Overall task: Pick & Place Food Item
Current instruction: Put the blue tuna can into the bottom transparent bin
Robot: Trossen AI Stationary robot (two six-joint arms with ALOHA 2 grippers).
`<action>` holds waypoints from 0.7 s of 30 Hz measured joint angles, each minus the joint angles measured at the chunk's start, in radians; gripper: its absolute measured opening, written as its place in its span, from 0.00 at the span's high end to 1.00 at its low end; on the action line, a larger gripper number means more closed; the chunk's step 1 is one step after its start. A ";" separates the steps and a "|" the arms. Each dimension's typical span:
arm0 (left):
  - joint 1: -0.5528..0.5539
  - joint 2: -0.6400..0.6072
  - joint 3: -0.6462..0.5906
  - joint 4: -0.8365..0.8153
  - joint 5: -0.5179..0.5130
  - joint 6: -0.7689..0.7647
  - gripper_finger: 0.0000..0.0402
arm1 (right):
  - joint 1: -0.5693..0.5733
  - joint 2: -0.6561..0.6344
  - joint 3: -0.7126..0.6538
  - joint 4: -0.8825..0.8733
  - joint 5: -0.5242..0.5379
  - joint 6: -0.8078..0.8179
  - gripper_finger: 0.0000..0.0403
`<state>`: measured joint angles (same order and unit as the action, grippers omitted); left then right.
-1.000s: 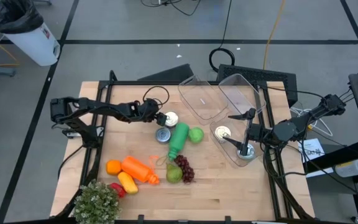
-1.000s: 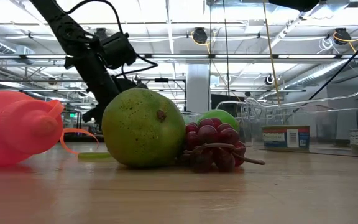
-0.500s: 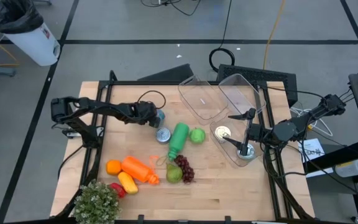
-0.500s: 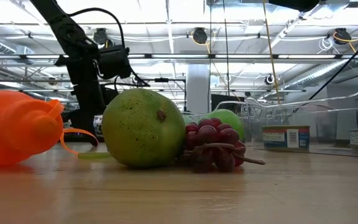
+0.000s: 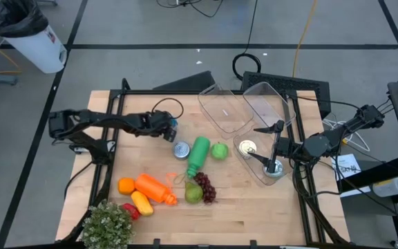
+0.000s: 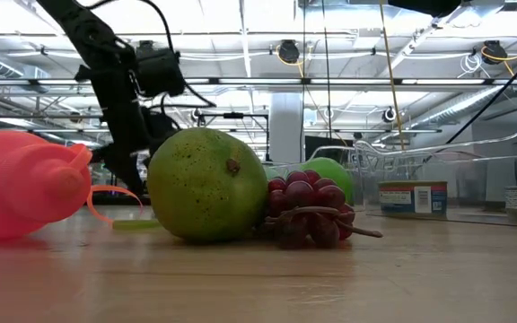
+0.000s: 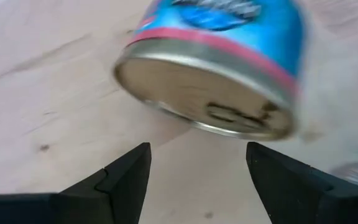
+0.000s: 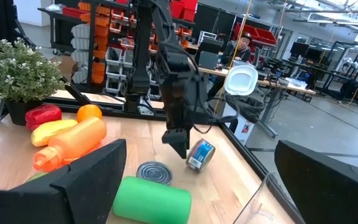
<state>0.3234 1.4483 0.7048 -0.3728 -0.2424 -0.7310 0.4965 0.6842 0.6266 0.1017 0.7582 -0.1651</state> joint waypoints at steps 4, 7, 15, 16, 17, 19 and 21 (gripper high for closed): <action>-0.021 -0.082 0.001 -0.003 0.014 0.047 0.32 | 0.000 0.000 0.000 0.000 0.000 0.004 0.02; -0.034 -0.142 0.001 0.001 0.016 0.064 0.32 | 0.000 0.000 0.000 0.000 0.000 0.007 0.02; -0.046 -0.214 0.002 0.093 0.031 0.353 0.32 | 0.000 0.000 0.000 0.000 0.000 0.005 0.02; -0.046 -0.214 0.002 0.116 0.033 0.428 0.32 | 0.000 0.001 0.000 0.001 0.000 -0.001 0.02; -0.046 -0.214 0.002 0.133 0.033 0.510 0.32 | 0.000 0.001 0.000 0.002 0.000 -0.004 0.02; -0.048 -0.211 0.002 0.154 0.033 0.658 0.32 | 0.000 0.001 0.000 0.007 0.000 -0.008 0.02; -0.052 -0.208 0.002 0.164 0.033 0.788 0.32 | 0.000 0.001 0.000 0.010 0.000 -0.021 0.02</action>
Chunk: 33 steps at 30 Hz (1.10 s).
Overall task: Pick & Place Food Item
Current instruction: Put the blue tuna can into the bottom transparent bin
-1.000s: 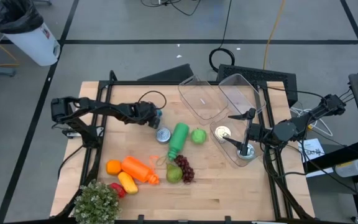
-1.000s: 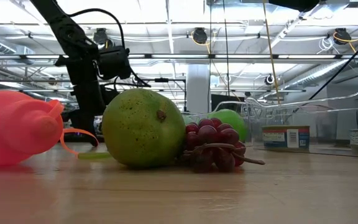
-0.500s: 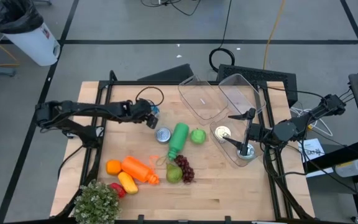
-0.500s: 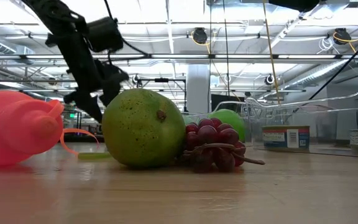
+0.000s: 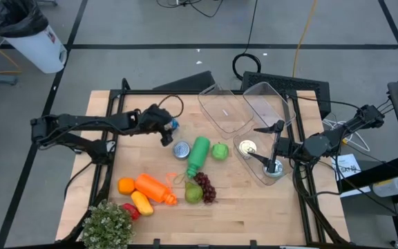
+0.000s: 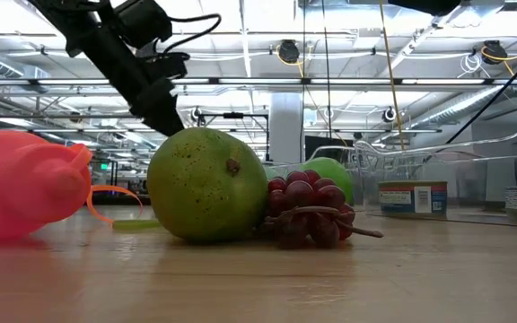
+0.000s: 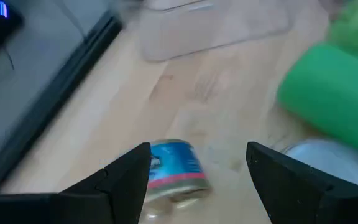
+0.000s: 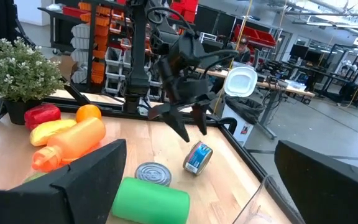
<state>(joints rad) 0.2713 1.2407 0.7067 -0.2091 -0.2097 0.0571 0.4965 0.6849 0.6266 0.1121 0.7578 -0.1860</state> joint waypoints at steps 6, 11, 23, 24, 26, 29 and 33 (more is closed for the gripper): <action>-0.011 0.003 0.000 -0.005 0.000 0.194 0.32 | 0.000 0.000 0.000 0.020 0.000 -0.029 0.02; -0.010 0.003 0.000 -0.013 -0.016 0.263 0.32 | 0.000 0.000 0.000 0.019 -0.001 -0.031 0.02; 0.056 0.101 0.016 0.035 0.063 0.355 0.32 | 0.000 0.000 0.000 0.018 -0.004 -0.023 0.02; 0.059 0.116 0.025 0.020 0.085 0.354 0.32 | 0.000 0.000 0.000 0.019 -0.004 -0.025 0.02; 0.059 0.141 0.059 -0.001 0.112 0.353 0.32 | 0.000 0.000 0.000 0.019 -0.004 -0.034 0.02; 0.060 0.175 0.104 -0.087 0.123 0.365 0.32 | 0.000 0.001 0.000 0.021 -0.004 -0.041 0.02; 0.059 0.217 0.139 -0.150 0.051 0.408 0.32 | 0.000 0.001 0.000 0.019 -0.004 -0.044 0.02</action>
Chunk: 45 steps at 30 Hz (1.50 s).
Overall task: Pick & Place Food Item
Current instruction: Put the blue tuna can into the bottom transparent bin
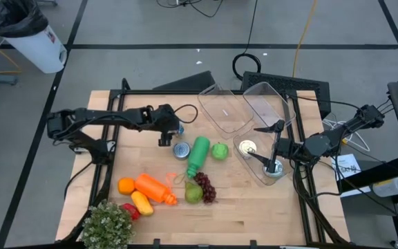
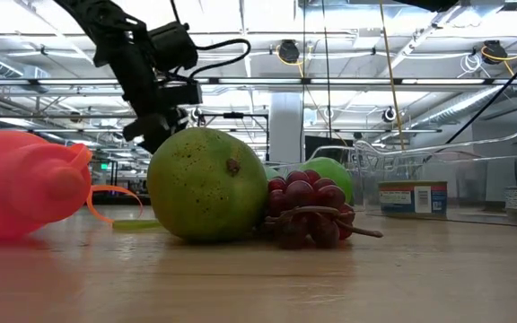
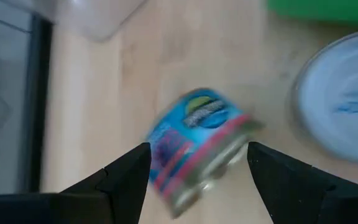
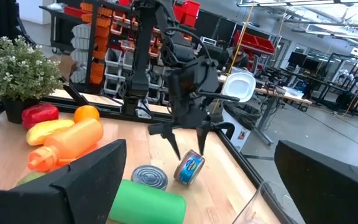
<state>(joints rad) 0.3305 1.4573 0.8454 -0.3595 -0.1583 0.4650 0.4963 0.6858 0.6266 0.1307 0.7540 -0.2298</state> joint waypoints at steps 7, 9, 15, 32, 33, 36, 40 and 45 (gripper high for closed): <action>0.000 0.012 0.002 0.020 -0.076 0.038 0.32 | 0.000 0.000 0.000 -0.014 0.000 0.007 0.02; 0.000 0.012 0.002 0.024 -0.075 0.038 0.32 | 0.000 0.000 0.000 -0.015 0.000 0.008 0.02; 0.006 0.012 0.002 0.023 -0.075 0.023 0.32 | 0.000 0.000 0.000 -0.015 0.000 0.008 0.02; 0.053 0.108 0.002 0.058 0.028 -0.026 0.32 | 0.000 0.000 0.000 -0.015 0.000 0.008 0.02; 0.053 0.118 0.002 0.059 0.029 -0.028 0.32 | 0.000 0.000 0.000 -0.015 0.000 0.008 0.02; 0.053 0.127 0.002 0.074 0.028 -0.035 0.32 | 0.000 0.000 0.000 -0.015 0.000 0.008 0.02; 0.045 0.116 0.002 0.073 0.029 -0.055 0.38 | 0.000 0.000 0.000 -0.015 0.000 0.008 0.02; 0.026 0.100 0.001 0.081 0.004 -0.055 0.58 | 0.000 0.000 0.000 -0.015 0.000 0.008 0.02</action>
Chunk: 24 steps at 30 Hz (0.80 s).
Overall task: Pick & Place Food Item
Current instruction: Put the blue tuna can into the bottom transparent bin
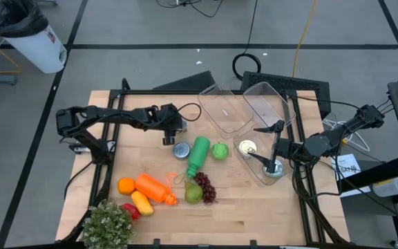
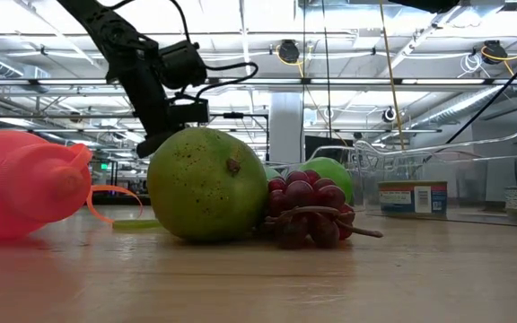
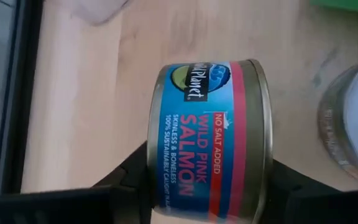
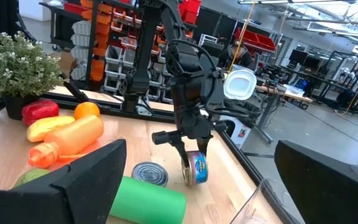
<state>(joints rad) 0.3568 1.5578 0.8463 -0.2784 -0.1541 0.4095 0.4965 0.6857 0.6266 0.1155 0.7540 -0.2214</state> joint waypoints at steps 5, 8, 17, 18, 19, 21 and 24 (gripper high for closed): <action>-0.013 -0.047 0.034 -0.002 -0.086 -0.071 0.58 | 0.000 0.000 0.000 0.000 0.000 0.000 0.02; -0.025 -0.104 0.071 0.021 -0.085 -0.175 0.58 | 0.000 0.001 0.000 0.001 0.000 0.000 0.02; -0.104 -0.096 -0.014 0.704 0.268 -0.369 0.58 | -0.005 0.058 0.000 -0.001 0.006 -0.010 0.02; -0.117 -0.074 -0.031 0.777 0.291 -0.379 0.58 | -0.008 0.072 0.000 -0.001 0.005 -0.012 0.02; -0.131 -0.056 -0.045 0.822 0.313 -0.392 0.58 | -0.015 0.087 0.000 0.001 0.005 -0.011 0.02; -0.165 -0.014 -0.044 0.933 0.326 -0.383 0.58 | -0.035 0.116 0.000 0.000 0.004 -0.010 0.02; -0.212 0.006 -0.036 0.965 0.327 -0.294 0.58 | -0.080 0.165 0.000 0.047 0.002 0.000 0.02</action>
<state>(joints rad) 0.1451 1.5633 0.8107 0.6868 0.1726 0.1155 0.4162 0.8511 0.6262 0.1630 0.7559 -0.2214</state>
